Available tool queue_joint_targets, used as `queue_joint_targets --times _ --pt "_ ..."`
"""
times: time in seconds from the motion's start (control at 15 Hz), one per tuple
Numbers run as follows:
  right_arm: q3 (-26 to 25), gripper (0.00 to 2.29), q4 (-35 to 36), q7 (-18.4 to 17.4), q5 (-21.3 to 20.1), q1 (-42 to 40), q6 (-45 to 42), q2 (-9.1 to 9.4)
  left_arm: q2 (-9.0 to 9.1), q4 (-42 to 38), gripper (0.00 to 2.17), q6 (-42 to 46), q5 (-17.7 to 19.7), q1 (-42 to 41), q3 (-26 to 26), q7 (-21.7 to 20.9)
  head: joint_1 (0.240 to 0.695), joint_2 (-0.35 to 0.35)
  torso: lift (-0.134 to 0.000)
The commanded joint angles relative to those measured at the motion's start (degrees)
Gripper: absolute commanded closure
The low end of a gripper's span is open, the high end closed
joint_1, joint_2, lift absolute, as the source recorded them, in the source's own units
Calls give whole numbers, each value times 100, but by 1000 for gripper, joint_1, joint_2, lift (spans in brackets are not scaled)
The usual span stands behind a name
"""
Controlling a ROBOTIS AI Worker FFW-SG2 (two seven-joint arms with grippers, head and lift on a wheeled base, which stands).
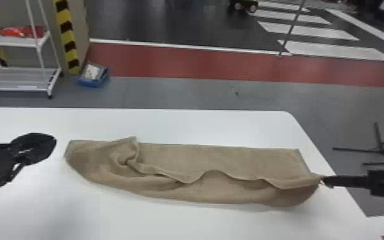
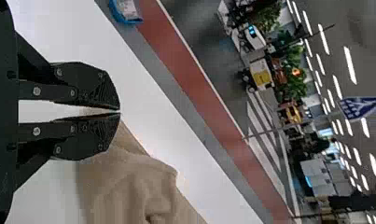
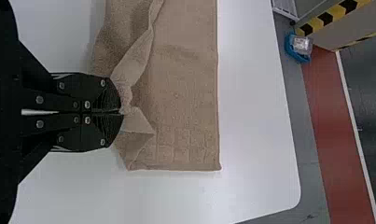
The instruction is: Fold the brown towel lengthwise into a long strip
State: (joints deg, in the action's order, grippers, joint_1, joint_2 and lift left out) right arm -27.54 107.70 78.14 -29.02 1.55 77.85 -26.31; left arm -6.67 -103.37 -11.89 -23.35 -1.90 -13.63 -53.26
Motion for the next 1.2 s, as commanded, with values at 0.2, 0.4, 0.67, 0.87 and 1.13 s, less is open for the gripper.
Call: queue_joint_targets --times 0.2,0.4,0.67,0.87,1.13 --pt "74 2044 190 19 -139 -190 -2 143 113 195 147 -776 -135 735 1407 88 695 -337 -115" --pt "399 2044 190 19 -236 -120 -55 196 236 784 208 -1514 -416 1376 1837 0 695 -350 -115" --pt "1128 2044 14 19 -473 258 -178 240 262 1214 215 -2323 -847 1877 2101 -316 695 -350 -115" --pt "1603 2044 -267 19 -552 583 -318 310 306 1715 269 -2903 -943 2299 2118 -510 695 -320 -115" --pt "1981 2044 -574 19 -631 847 -617 372 394 2497 269 -3026 -1005 2607 1943 -378 695 -268 -115"
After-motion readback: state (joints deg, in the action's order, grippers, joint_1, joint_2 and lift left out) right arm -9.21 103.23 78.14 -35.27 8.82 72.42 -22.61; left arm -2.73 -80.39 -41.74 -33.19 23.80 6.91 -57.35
